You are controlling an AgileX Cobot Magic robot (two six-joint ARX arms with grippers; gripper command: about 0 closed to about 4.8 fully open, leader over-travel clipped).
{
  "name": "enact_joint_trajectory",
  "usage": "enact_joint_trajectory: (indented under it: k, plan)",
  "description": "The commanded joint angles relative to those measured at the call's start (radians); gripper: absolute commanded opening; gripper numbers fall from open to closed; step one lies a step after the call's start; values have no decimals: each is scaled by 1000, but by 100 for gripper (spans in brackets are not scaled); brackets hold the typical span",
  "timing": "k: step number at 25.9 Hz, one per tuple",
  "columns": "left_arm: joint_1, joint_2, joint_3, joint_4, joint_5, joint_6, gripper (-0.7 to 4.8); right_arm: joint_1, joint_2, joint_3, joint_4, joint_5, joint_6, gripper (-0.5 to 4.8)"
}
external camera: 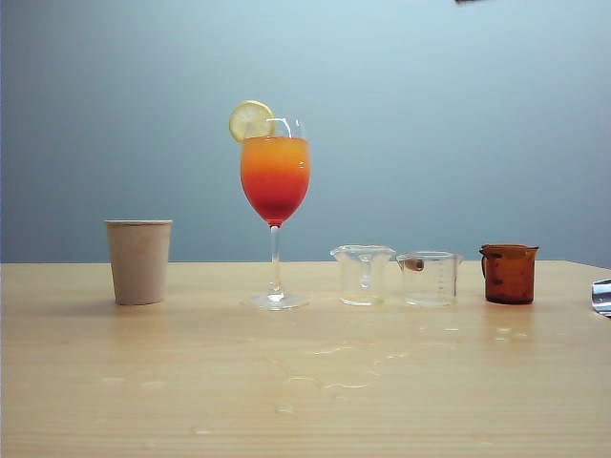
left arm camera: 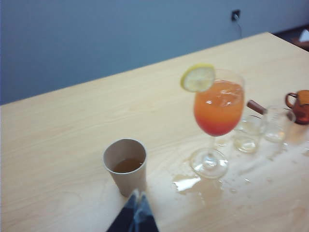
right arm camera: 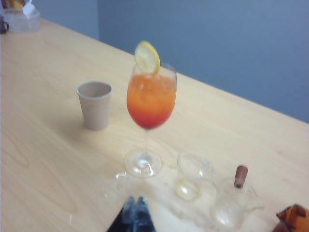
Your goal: Pick up the lemon slice from the paper cup on the left and carefully insert it into the rim of the goblet.
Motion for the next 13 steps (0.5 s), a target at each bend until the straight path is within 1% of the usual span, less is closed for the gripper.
enact_joint_trajectory:
  k: [1,2,5,6,13]
  plan:
    - [-1,-60,-89,121,-33,-3,-6,0,0,-12,35,8,1,-4]
    - [-1,-87,-129,148,-49,-3,-6,0,0,-14,35,32,1,-4]
    - [-1,-142,-219,219,-56,-3,-6,0,0,-13,37,93,1,-1]
    - [-1,-164,-256,243,-72,-6,-6,0,0,-13,32,95,1,-1]
    - [-1,-201,-328,303,-130,-18,-6,1,0,-14,27,92,1,-1]
